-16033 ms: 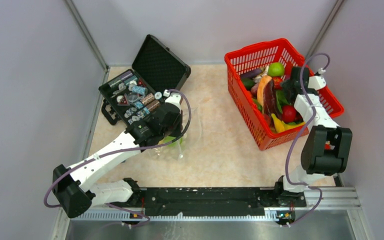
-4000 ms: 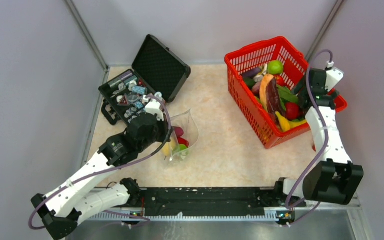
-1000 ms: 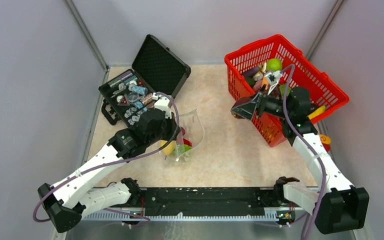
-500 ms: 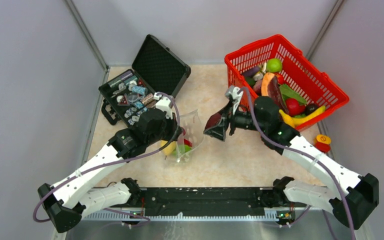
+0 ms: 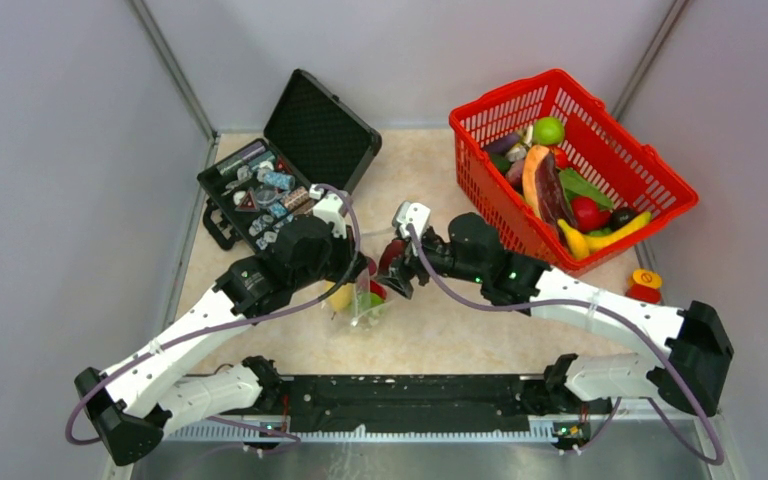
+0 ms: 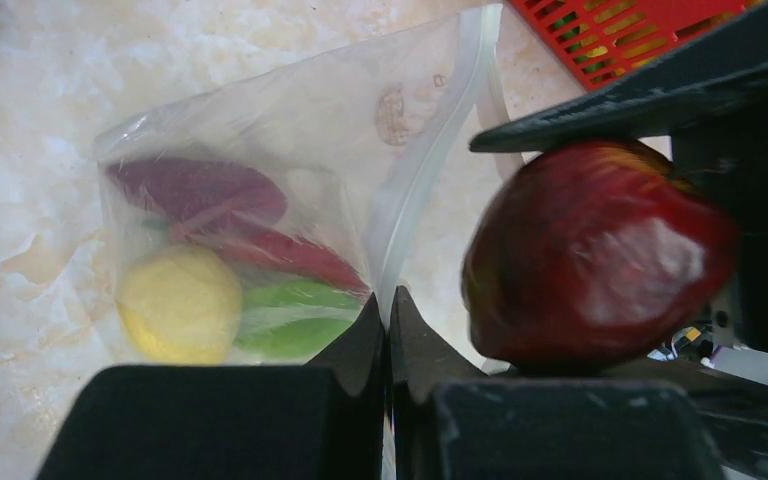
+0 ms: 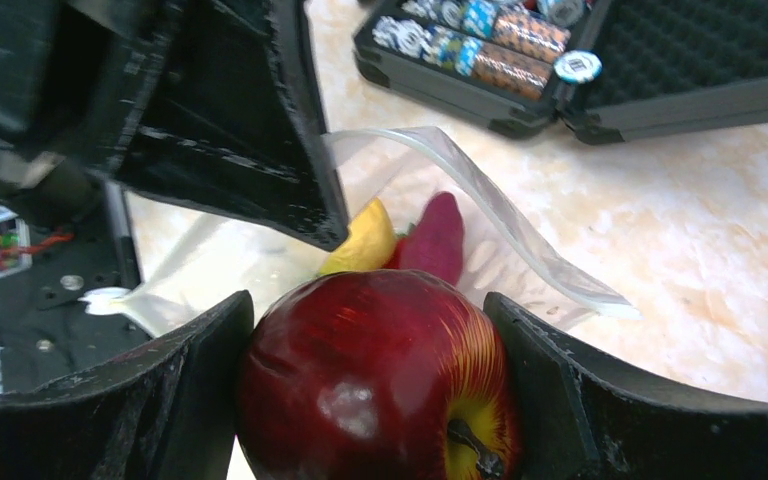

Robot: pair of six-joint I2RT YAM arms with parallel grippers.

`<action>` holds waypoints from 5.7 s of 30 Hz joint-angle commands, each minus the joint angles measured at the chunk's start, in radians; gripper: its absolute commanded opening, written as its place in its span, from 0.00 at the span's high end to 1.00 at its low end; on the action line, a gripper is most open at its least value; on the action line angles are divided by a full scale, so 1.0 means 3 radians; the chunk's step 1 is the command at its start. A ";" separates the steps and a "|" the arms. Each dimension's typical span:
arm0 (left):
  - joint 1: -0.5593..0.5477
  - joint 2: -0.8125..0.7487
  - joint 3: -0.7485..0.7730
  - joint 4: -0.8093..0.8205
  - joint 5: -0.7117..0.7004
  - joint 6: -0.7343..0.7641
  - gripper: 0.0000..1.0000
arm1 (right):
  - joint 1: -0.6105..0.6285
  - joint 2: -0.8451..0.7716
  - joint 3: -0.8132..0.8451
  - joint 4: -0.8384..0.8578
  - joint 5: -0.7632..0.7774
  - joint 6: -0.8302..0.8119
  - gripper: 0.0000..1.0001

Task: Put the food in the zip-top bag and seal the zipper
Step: Place the fake fruit in the zipper food storage bag, then pick up the fake fruit from the bin, then place the fake fruit in the zipper food storage bag.

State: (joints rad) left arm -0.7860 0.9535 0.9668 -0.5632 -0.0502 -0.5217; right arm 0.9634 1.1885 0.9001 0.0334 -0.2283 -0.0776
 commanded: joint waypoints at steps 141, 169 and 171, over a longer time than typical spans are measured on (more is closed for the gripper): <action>0.0004 -0.0353 -0.0168 0.0103 -0.0314 0.0118 1.00 | -0.2909 -0.0328 0.1198 -0.3109 0.2289 0.0854 1.00; 0.0002 -0.0216 -0.0108 0.0103 -0.0293 0.0093 1.00 | -0.2907 -0.1664 0.0415 -0.1301 0.0330 0.1432 1.00; 0.0002 -0.0210 -0.0108 0.0110 -0.0293 0.0091 1.00 | -0.2908 -0.1695 0.0385 -0.1209 0.0160 0.1463 1.00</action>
State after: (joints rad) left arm -0.7860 0.8822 0.9218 -0.5610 -0.1284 -0.4904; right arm 0.0887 0.7120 1.0248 -0.4660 -0.0277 0.3172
